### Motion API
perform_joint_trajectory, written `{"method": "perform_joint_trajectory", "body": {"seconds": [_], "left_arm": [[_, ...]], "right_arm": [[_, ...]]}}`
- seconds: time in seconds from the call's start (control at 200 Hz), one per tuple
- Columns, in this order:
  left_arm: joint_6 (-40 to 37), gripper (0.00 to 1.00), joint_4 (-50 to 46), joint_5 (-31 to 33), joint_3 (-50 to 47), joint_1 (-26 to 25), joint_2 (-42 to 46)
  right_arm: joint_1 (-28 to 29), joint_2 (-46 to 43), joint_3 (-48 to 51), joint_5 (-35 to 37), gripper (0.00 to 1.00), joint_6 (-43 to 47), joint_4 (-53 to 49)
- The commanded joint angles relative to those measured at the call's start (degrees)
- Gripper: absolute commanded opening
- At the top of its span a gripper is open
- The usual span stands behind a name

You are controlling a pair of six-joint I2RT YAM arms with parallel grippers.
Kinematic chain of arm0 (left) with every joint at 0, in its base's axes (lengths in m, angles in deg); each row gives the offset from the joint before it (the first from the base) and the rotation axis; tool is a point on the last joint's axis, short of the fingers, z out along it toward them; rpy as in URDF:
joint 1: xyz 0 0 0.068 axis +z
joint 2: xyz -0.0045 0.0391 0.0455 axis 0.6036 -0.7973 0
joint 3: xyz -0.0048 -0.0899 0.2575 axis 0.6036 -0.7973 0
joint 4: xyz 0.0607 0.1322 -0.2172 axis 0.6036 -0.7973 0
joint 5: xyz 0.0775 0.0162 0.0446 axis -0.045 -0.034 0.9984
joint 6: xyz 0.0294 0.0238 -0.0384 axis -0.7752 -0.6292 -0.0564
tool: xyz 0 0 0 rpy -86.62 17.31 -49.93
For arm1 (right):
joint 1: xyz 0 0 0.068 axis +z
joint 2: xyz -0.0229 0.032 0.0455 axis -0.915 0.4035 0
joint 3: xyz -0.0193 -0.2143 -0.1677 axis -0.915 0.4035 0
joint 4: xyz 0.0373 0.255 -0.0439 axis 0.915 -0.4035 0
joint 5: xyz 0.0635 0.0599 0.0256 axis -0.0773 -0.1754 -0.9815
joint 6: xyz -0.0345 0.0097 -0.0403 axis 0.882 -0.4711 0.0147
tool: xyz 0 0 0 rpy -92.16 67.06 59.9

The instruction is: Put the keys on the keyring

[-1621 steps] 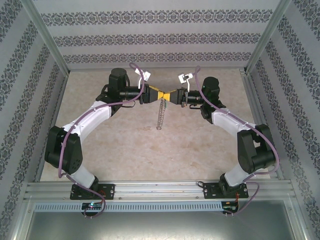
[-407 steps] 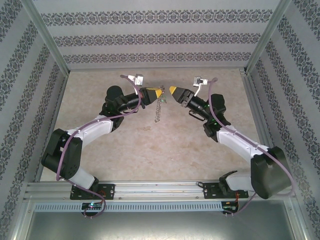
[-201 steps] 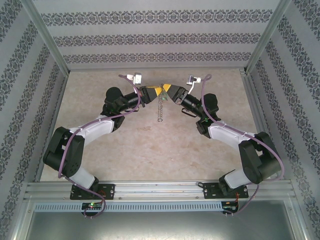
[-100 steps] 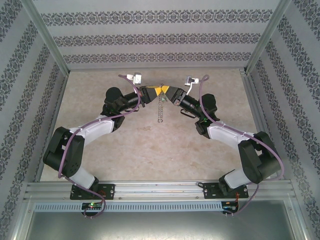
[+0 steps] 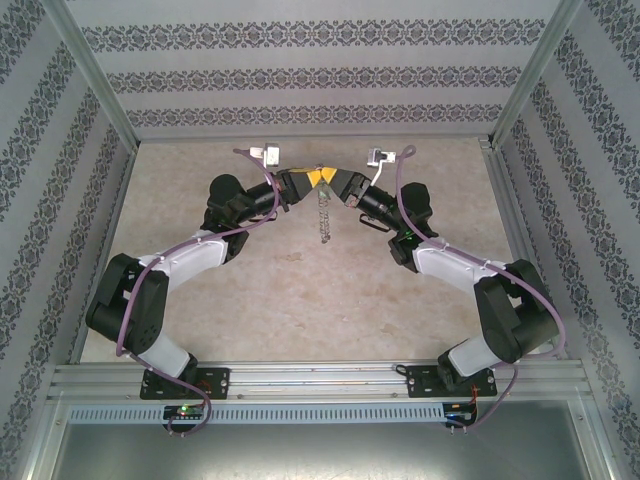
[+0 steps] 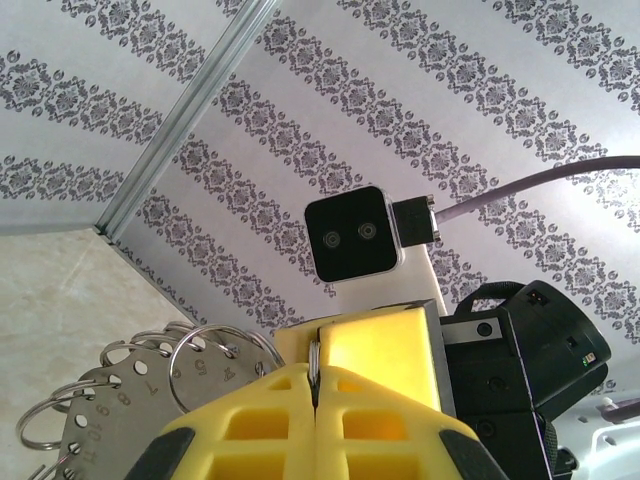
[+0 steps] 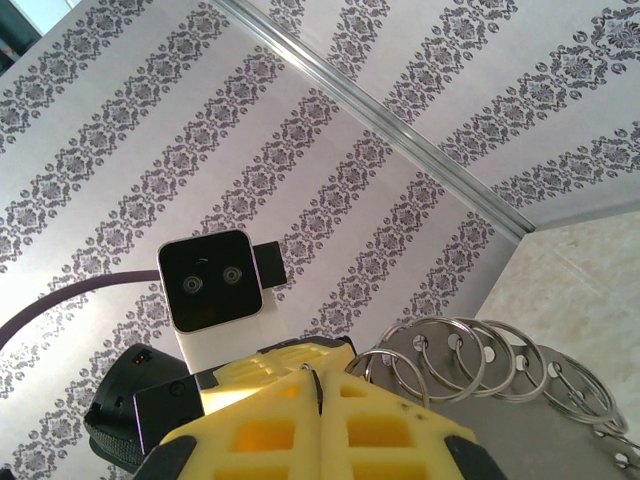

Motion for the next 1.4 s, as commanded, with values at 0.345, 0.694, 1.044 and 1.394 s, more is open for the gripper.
{"method": "perform_joint_trajectory", "body": {"seconds": [0.345,0.694,1.044,1.394], "left_arm": [[-7.8,0.26,-11.0,-2.9,3.0,1.2,3.6],[-12.8,0.34,-25.9,-10.1,10.3,4.1,3.4],[-13.1,0.35,-30.9,-17.5,15.2,4.4,0.1],[-5.9,0.35,-22.5,-20.0,14.2,4.2,-3.3]], "right_arm": [[-3.1,-3.6,-2.6,-9.0,0.00,6.3,-7.4],[-7.5,-2.9,-6.8,-21.6,0.00,12.0,-15.1],[-9.4,-1.2,-8.4,-26.2,0.00,15.7,-18.6],[-9.5,-0.3,-8.0,-26.0,0.00,13.8,-15.5]]}}
